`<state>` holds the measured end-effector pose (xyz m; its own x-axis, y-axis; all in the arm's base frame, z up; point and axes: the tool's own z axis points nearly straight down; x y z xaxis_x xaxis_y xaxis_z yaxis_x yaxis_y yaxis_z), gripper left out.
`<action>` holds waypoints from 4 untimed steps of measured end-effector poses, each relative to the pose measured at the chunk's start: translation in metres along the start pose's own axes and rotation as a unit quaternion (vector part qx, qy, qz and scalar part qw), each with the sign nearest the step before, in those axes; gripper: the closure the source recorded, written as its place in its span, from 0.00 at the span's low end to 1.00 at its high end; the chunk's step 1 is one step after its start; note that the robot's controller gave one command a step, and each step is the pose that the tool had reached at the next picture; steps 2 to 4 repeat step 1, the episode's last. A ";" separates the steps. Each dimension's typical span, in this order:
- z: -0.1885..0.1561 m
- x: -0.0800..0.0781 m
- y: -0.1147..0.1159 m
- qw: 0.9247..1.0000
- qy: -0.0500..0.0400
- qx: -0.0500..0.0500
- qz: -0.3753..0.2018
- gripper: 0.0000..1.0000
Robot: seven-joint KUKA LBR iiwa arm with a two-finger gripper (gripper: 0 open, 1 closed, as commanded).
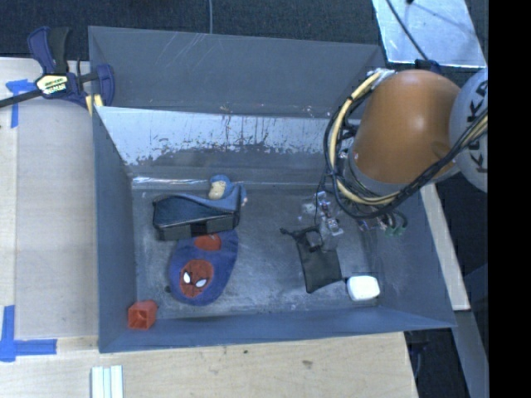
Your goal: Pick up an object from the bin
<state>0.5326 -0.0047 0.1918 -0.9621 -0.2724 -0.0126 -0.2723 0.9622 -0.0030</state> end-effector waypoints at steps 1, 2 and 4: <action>-0.109 -0.041 0.036 1.000 -0.001 -0.001 -0.003 1.00; -0.109 -0.041 0.036 1.000 -0.001 -0.001 -0.003 1.00; -0.109 -0.041 0.036 1.000 -0.001 -0.001 -0.003 1.00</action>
Offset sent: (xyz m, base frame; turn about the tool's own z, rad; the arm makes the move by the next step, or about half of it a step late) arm 0.0259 0.0438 0.1041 -0.0032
